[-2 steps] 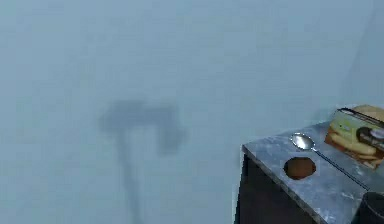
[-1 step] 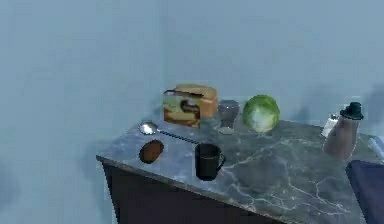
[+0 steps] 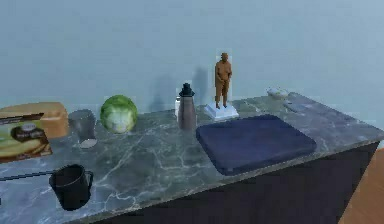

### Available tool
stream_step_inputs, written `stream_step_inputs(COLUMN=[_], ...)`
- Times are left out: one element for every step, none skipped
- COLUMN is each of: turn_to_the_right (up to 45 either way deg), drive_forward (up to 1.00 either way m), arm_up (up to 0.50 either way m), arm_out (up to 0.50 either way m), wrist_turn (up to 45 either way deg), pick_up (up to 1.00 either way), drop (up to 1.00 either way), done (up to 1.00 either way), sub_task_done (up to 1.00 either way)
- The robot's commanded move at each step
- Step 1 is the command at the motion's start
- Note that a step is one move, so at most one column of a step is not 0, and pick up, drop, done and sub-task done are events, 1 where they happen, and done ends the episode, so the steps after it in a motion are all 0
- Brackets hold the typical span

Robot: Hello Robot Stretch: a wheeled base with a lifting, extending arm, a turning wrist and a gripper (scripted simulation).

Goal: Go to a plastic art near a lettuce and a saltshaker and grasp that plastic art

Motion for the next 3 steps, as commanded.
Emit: stream_step_inputs(turn_to_the_right=[0.0,-45.0,-30.0], drive_forward=[0.25,0.0,0.0], arm_up=[0.0,0.0,0.0], arm_out=[0.0,0.0,0.0], wrist_turn=[0.0,0.0,0.0], pick_up=[0.0,0.0,0.0], drop=[0.0,0.0,0.0], done=[0.0,0.0,0.0], sub_task_done=[0.0,0.0,0.0])
